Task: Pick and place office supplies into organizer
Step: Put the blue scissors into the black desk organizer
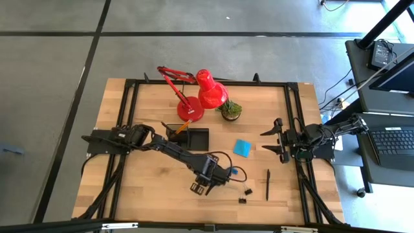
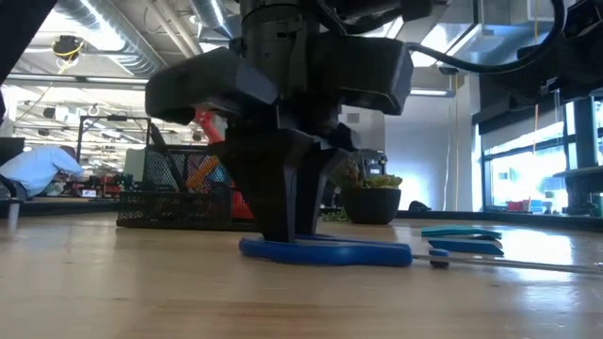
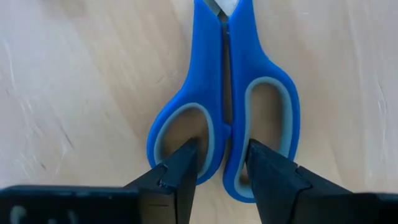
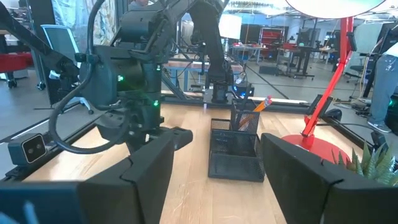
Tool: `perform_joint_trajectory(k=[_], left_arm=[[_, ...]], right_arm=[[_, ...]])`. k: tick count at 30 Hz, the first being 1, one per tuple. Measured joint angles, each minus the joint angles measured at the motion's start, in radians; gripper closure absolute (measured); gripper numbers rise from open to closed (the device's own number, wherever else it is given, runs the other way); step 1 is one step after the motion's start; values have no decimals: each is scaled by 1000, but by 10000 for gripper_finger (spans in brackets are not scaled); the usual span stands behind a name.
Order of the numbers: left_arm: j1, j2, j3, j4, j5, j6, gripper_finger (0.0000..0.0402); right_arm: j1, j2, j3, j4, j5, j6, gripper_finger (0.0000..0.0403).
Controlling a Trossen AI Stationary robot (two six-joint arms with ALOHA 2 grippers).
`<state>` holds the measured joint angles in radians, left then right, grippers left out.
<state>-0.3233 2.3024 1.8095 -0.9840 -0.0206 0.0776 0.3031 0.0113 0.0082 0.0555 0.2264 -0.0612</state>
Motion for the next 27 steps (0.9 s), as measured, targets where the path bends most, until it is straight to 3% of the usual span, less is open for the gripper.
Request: perform_joint_trajectory(k=[10, 18, 27], left_arm=[[36, 0, 0, -37, 114, -215, 295], [35, 0, -1, -33, 95, -248, 297], [8, -1, -1, -33, -7, -206, 317]], right_arm=[[0, 0, 0, 0, 0, -29, 161], [0, 0, 0, 0, 0, -23, 161], [0, 0, 0, 0, 0, -23, 161]])
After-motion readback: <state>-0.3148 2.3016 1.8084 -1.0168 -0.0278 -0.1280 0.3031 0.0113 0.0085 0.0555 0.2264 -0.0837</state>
